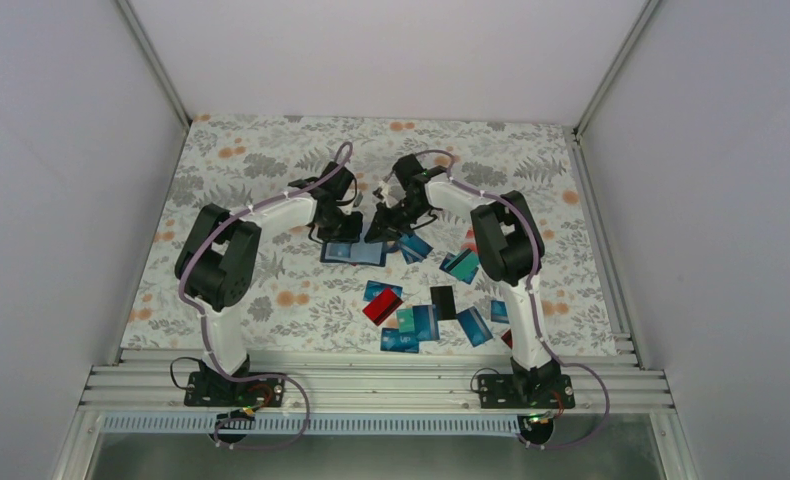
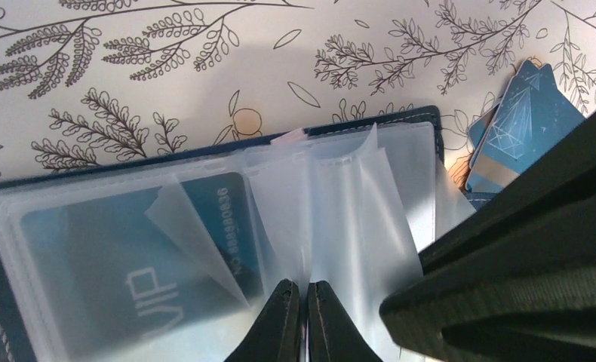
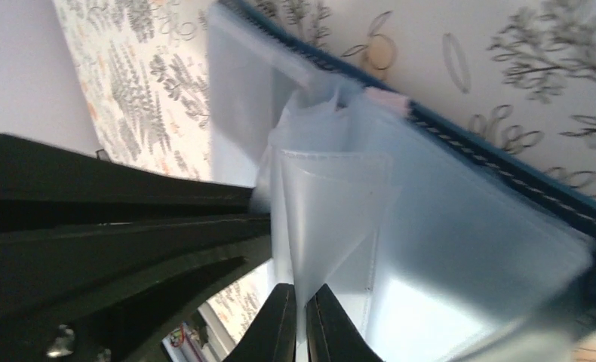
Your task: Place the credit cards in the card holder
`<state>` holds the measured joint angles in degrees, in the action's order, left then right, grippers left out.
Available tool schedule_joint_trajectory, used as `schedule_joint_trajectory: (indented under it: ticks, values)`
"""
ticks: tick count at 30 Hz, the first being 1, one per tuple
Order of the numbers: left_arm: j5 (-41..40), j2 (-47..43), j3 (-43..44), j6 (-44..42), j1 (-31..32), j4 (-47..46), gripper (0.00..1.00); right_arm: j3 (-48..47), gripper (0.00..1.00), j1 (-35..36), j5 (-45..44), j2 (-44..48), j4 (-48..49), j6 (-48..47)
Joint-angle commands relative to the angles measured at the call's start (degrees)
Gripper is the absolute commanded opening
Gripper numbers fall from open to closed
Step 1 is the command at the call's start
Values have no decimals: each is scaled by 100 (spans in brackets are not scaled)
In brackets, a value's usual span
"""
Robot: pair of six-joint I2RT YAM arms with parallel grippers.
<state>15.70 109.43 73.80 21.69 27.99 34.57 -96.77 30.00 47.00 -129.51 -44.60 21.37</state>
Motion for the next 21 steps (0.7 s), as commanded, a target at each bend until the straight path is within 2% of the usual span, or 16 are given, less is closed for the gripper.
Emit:
schedule_joint_trajectory:
  ticks: [1,9,21]
  values:
    - [91,-143,110,95,-14,51,7,-229,4,95,519,-110,180,21]
    - [173,-825,55,305,-322,284,26,-415,4,101,835,-208,213,138]
    - [388,-2237,-1444,222,-604,-126,28,-1479,10,324,1232,-1131,112,492]
